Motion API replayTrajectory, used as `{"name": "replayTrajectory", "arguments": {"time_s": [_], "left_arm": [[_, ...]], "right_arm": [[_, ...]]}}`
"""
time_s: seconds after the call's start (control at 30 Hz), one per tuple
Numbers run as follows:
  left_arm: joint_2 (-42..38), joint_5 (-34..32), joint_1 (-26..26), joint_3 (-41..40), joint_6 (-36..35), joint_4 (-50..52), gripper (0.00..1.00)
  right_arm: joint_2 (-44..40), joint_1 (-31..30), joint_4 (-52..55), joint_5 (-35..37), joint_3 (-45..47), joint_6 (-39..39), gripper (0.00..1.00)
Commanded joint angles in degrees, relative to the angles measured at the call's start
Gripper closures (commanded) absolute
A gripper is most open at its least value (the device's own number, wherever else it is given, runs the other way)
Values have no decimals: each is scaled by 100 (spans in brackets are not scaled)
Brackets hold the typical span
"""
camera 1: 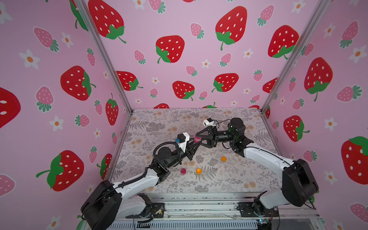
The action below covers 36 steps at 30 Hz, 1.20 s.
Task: Close the paint jar lid
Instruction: Screw the lid onto the paint jar.
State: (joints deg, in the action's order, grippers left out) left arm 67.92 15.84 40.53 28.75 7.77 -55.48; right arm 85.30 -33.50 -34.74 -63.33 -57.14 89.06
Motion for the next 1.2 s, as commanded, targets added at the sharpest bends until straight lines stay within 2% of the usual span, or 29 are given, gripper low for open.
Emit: {"name": "replayTrajectory", "arguments": {"time_s": [0.0,0.33,0.4,0.7,0.77,0.97,1.0,1.03,1.1,1.17], "left_arm": [[-26,500,113,189,-8,-206,75],[6,664,130,95,-38,-298,75],[19,719,152,95,-71,-264,75],[-20,699,287,27,-248,-125,75],[-58,666,312,-5,-287,-103,75],[-155,604,349,-54,-359,-34,75],[-164,597,357,-54,-370,-20,75],[-173,593,361,-62,-373,-15,75],[-196,581,366,-89,-373,-16,75],[-209,571,371,-113,-381,-7,75]], "right_arm": [[-17,-47,-250,48,-41,136,35],[57,-100,-266,-13,-23,253,47],[83,-127,-243,-29,-68,252,52],[204,-141,-155,-176,-106,409,56],[224,-142,-193,-204,-113,453,63],[256,-145,-283,-208,-173,628,70],[253,-147,-302,-193,-183,668,68],[246,-153,-293,-189,-183,682,61],[183,-153,-245,-147,-176,669,42],[121,-141,-153,-117,-158,596,39]]}}
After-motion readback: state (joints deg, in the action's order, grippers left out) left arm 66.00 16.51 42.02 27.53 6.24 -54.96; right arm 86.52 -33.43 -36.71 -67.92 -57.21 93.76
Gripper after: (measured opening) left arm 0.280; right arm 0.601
